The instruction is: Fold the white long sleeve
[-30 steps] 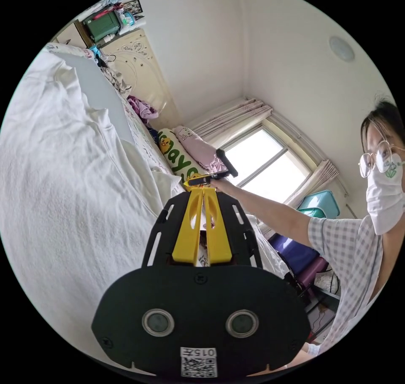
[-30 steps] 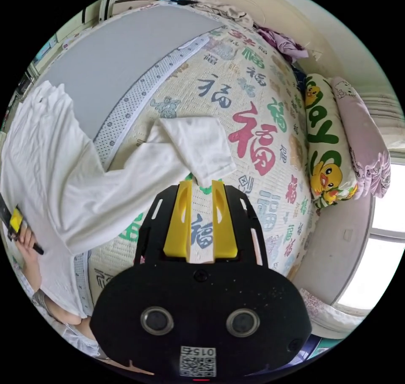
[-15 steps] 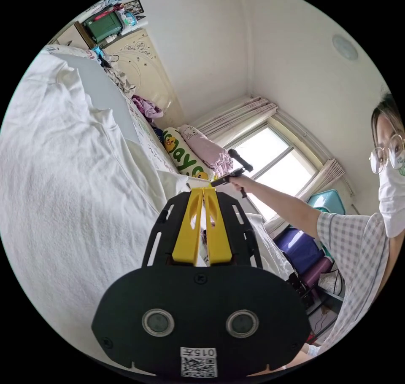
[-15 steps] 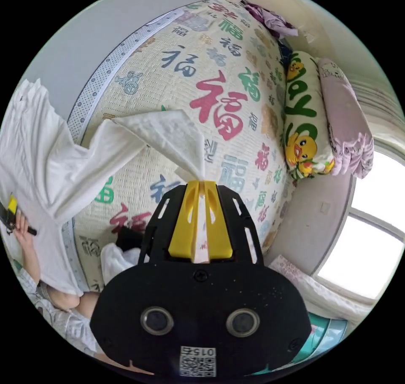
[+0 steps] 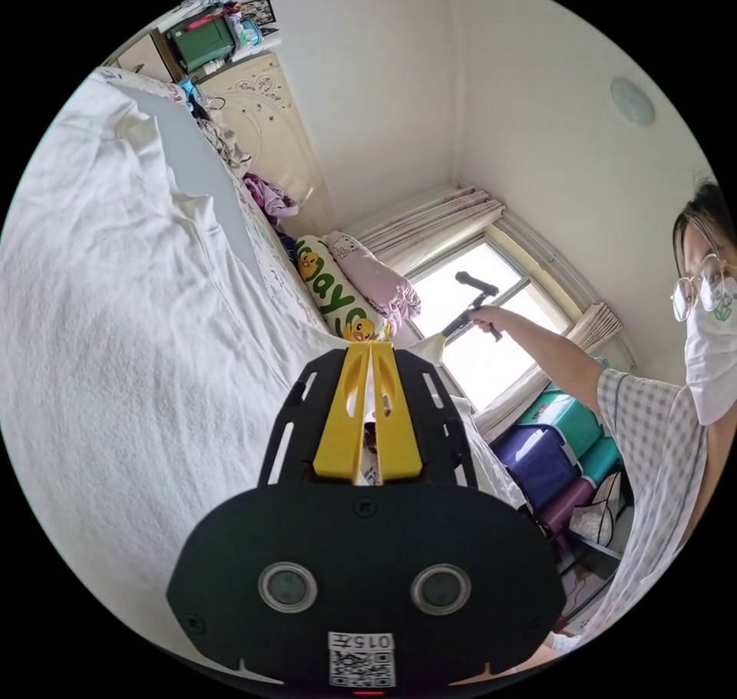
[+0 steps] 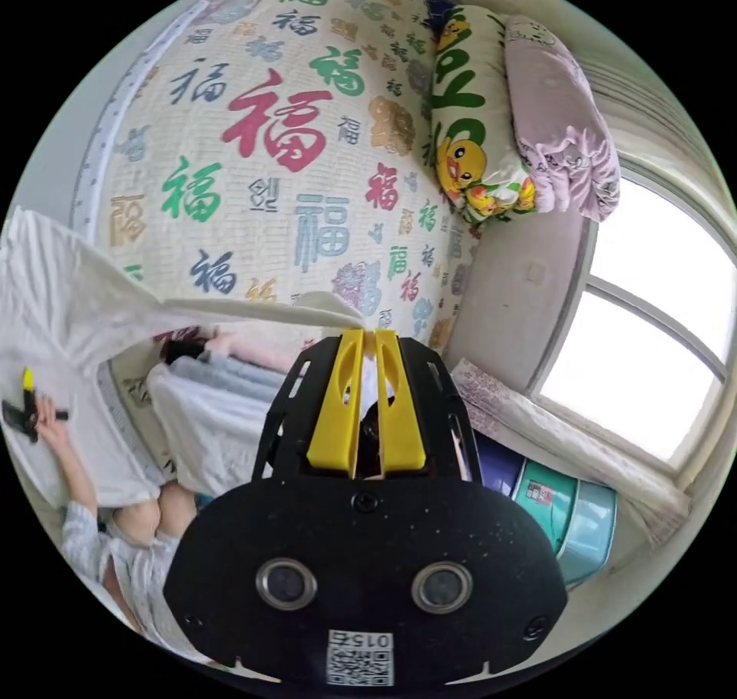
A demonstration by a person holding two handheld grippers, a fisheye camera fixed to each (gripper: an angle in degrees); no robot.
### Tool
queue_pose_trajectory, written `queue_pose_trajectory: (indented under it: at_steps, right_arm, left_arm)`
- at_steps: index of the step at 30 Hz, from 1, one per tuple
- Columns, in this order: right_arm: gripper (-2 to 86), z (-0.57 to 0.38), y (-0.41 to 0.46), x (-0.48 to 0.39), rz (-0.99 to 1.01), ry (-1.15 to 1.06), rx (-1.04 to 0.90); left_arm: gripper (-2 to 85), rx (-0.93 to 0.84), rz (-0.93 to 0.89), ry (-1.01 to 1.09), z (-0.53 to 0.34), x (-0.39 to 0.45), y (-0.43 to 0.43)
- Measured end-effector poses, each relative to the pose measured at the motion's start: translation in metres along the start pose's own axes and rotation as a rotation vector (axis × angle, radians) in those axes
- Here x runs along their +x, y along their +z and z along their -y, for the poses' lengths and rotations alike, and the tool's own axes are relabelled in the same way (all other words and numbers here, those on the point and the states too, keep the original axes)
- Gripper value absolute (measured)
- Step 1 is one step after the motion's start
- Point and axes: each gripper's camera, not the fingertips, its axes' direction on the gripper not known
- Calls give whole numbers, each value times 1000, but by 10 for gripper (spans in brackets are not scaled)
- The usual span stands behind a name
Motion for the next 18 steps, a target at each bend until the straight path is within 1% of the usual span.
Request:
queue_pose_trajectory:
  at_steps: [2,5,6,7,9,11,12,13,15,17,18]
  right_arm:
    - [48,16,24,-5,-18,61,-2]
    - [62,28,56,-11,38,99,54]
    - [62,27,65,-11,39,97,94]
    - [62,23,74,-6,5,122,130]
    - [63,14,84,9,5,181,199]
    - [61,3,95,28,87,194,257]
    - [62,0,108,36,167,145,260]
    - [63,-2,125,39,234,64,227]
    - [65,-2,156,43,267,45,169]
    - [66,-8,182,56,398,97,214]
    - [67,-16,202,75,585,209,287]
  left_arm:
    - [-9,-12,1,6,1,2,4]
    - [-9,-6,-17,-11,2,1,7]
    - [-9,0,-25,-21,2,0,7]
    - [-9,5,-29,-26,2,-1,8]
    - [-9,5,-25,-21,3,1,10]
    - [-9,-7,-17,-12,4,4,14]
    - [-9,-16,-15,-7,4,5,17]
    - [-9,-20,-15,-4,5,6,19]
    - [-9,-21,-19,-4,5,7,22]
    - [-10,-20,-20,3,4,9,23]
    - [-10,-21,-18,9,4,10,24]
